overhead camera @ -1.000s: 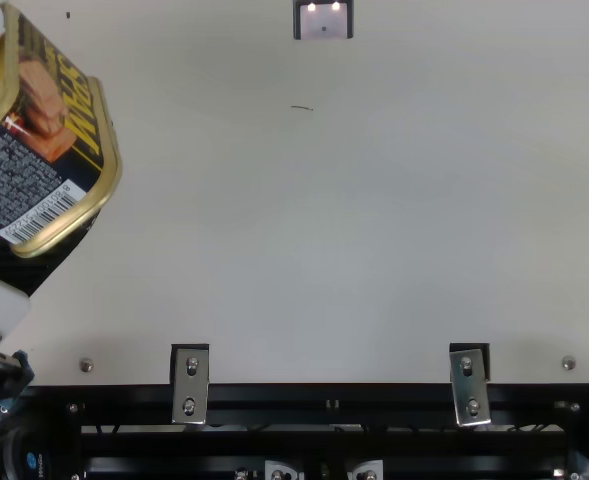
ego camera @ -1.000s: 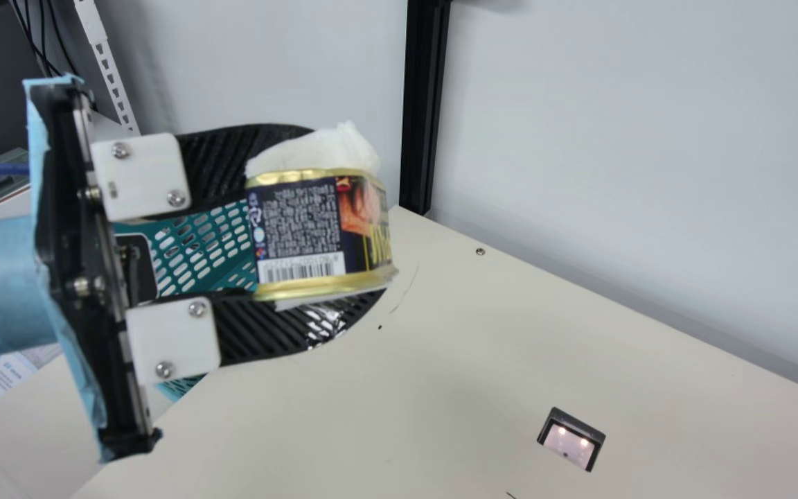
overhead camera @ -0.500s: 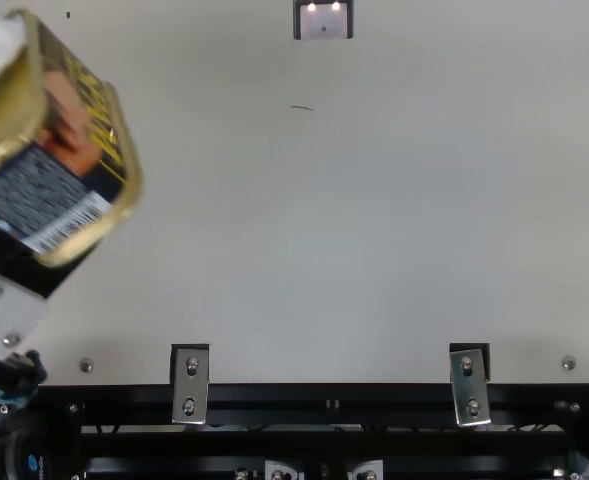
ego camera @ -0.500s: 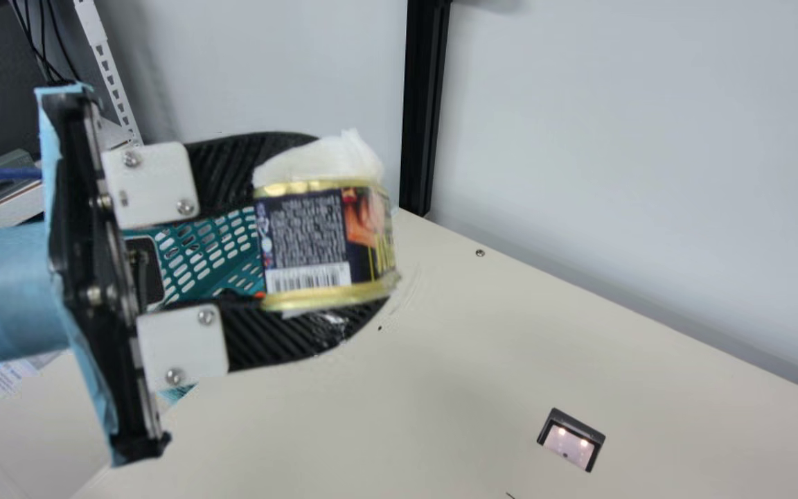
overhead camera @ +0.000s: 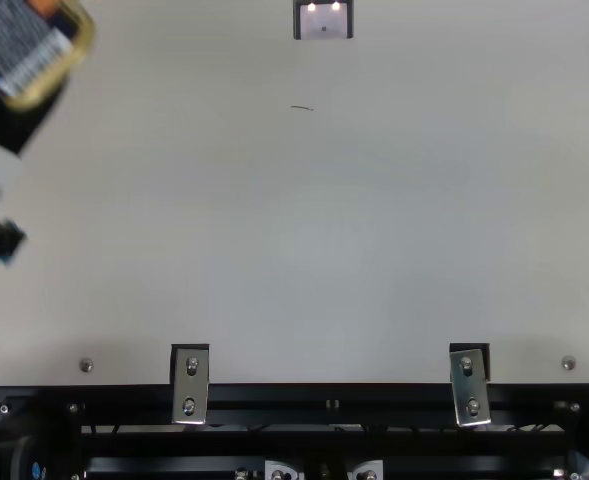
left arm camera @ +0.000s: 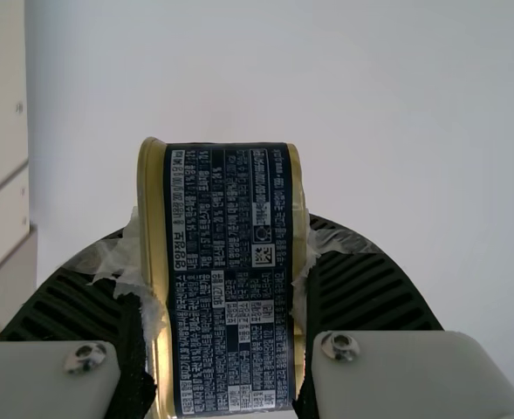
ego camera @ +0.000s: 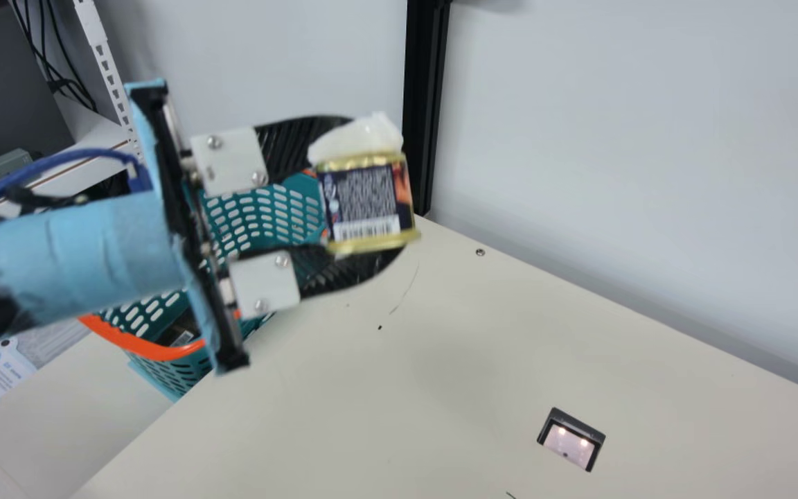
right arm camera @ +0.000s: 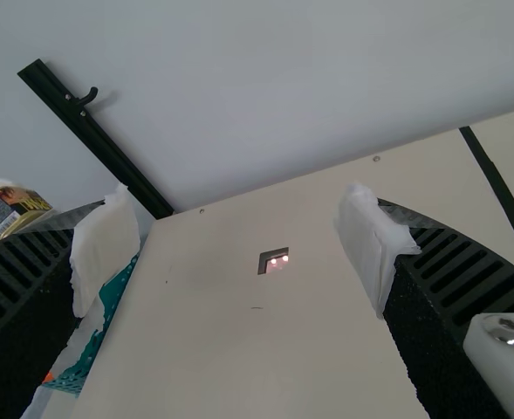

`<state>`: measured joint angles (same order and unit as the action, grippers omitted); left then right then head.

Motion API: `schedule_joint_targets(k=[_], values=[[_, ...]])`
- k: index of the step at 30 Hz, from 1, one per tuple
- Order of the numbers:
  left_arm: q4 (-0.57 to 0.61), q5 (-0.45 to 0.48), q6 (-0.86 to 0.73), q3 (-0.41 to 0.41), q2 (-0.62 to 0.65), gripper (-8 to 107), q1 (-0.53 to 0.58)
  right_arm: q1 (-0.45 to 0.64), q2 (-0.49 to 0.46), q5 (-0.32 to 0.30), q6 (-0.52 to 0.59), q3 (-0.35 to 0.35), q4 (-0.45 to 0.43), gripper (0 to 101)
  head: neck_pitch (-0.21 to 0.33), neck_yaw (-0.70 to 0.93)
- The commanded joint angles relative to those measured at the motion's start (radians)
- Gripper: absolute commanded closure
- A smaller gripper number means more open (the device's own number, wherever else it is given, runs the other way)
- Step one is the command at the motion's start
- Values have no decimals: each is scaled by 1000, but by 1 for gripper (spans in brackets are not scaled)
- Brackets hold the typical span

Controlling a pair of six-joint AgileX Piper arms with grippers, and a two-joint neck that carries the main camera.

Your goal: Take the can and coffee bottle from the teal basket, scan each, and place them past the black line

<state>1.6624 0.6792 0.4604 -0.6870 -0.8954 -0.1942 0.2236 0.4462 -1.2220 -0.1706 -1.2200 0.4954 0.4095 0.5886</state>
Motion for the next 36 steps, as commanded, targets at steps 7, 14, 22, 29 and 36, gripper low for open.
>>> schedule_joint_targets(k=[7,14,22,29,36], values=[[88,-103,-285,-89,-72,89,-31,0,0,0,0,0,0,0,27,13],[83,-106,-382,-99,-88,89,-35,0,0,0,0,0,0,0,27,13],[83,-218,-453,-127,-90,89,45,0,0,0,0,0,0,0,27,13],[83,-482,-549,-146,-51,89,267,0,0,0,0,0,0,0,27,13],[61,-732,-759,-177,25,89,496,0,0,0,0,0,0,0,27,13]])
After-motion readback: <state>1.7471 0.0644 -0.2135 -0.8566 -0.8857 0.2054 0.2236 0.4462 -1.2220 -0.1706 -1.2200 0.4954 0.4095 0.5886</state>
